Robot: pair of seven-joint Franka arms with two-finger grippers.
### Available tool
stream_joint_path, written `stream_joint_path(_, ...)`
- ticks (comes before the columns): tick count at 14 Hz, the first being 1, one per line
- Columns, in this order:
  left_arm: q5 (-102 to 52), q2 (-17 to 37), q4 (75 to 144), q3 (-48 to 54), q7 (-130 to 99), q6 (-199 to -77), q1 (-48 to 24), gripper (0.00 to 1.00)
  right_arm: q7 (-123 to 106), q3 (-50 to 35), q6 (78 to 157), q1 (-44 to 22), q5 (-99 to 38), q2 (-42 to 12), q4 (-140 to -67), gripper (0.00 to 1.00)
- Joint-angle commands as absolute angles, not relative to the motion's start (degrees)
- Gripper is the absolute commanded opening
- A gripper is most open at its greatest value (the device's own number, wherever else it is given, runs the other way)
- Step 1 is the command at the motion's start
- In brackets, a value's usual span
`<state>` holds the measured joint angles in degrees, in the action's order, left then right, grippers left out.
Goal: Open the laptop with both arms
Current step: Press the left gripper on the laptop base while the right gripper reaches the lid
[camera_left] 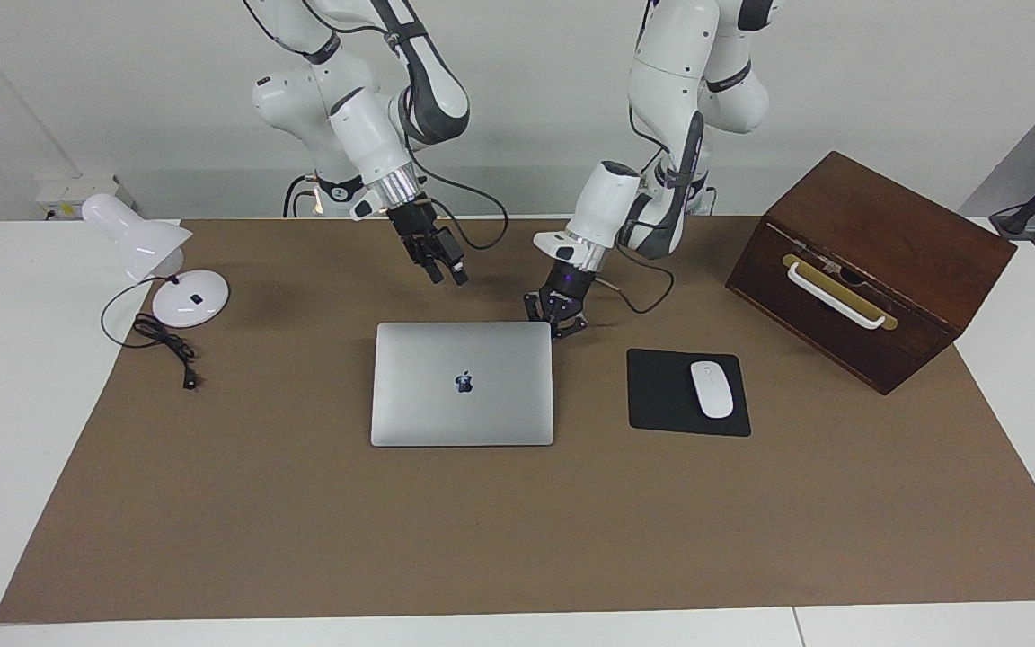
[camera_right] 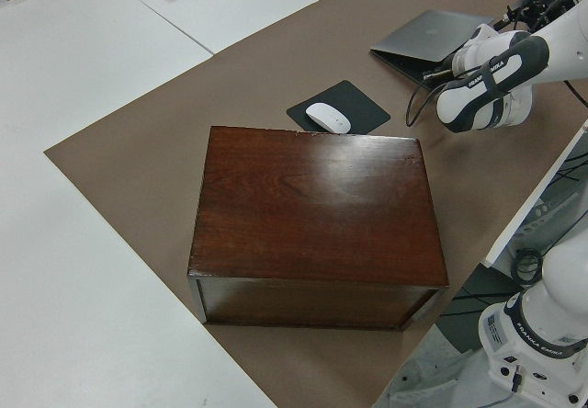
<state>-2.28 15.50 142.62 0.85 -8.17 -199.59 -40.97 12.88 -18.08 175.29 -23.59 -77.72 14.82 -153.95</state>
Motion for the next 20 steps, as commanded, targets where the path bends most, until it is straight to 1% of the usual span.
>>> stream_joint_path(1,-2.55,17.22,141.68,-0.09,-6.68,-200.74,-42.01,0.00,10.46,-18.37,176.48,-22.50,-79.45,11.61,-150.91,1.00)
stream_joint_path(5,-2.55,17.67,141.68,-0.09,-5.98,-200.74,-42.01,0.00,7.92,-18.37,176.40,-20.13,-79.45,9.68,-149.33,1.00)
stream_joint_path(9,-2.55,18.36,141.42,-0.09,-5.98,-200.74,-41.84,0.00,6.94,-18.28,176.48,-19.78,-79.45,7.21,-147.75,1.00)
stream_joint_path(16,-2.55,18.90,141.15,-0.09,-5.54,-200.74,-41.84,0.00,5.72,-18.28,176.40,-18.28,-79.45,5.80,-145.02,1.00)
stream_joint_path(20,-2.55,18.90,141.15,-0.09,-5.10,-200.74,-41.75,0.00,4.66,-18.28,176.40,-17.32,-79.37,4.05,-143.79,1.00)
